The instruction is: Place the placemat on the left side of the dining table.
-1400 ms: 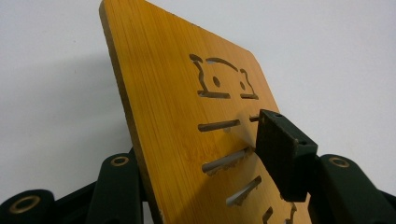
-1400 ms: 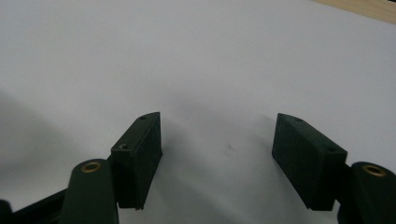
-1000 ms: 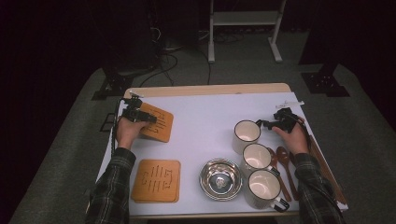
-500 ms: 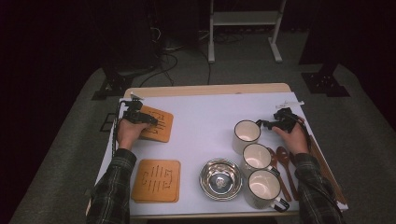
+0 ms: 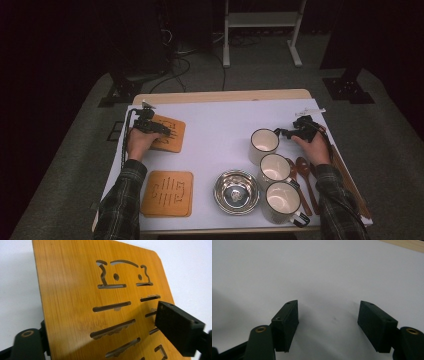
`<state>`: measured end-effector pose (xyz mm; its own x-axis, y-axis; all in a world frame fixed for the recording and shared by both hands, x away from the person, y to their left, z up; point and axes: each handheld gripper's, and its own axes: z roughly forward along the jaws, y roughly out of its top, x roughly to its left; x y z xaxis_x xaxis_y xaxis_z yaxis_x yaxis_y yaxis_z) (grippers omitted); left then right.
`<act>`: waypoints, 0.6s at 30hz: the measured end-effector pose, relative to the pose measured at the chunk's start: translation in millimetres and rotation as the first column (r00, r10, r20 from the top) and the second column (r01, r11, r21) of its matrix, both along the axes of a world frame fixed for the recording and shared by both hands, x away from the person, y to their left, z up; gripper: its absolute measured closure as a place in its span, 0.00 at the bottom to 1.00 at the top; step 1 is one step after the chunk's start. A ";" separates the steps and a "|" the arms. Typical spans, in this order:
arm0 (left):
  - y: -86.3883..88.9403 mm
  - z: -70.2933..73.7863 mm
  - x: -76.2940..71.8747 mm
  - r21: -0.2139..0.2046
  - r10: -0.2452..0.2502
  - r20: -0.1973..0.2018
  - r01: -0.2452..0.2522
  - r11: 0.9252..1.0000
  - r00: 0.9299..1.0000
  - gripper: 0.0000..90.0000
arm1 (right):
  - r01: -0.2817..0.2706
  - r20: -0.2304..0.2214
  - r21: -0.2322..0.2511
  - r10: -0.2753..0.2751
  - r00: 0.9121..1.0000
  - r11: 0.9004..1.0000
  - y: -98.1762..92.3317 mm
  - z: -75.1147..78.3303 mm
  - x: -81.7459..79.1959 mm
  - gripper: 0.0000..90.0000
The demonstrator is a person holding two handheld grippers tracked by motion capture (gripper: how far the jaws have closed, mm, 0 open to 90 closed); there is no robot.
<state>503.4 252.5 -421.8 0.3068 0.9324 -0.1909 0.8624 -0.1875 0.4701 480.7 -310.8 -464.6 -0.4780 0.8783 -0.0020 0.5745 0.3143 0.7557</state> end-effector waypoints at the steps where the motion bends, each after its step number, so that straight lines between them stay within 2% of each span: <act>1: -0.1 -0.3 0.1 0.003 0.001 -0.001 -0.001 1.000 1.000 0.16 | 0.000 0.000 0.000 0.000 1.000 1.000 0.0 0.0 0.0 0.35; 12: -0.5 -5.1 1.9 0.000 0.006 -0.018 -0.006 1.000 1.000 0.10 | 0.000 0.000 0.000 0.000 1.000 1.000 0.0 0.0 0.0 0.35; 16: -1.3 -5.5 1.9 0.017 0.002 -0.017 -0.002 1.000 1.000 0.07 | 0.000 0.000 0.000 0.000 1.000 1.000 -0.1 0.0 0.0 0.35; 18: -0.8 -6.1 2.0 0.013 0.003 -0.019 -0.002 1.000 1.000 0.07 | 0.000 0.000 0.001 0.000 1.000 1.000 -0.1 0.0 0.1 0.35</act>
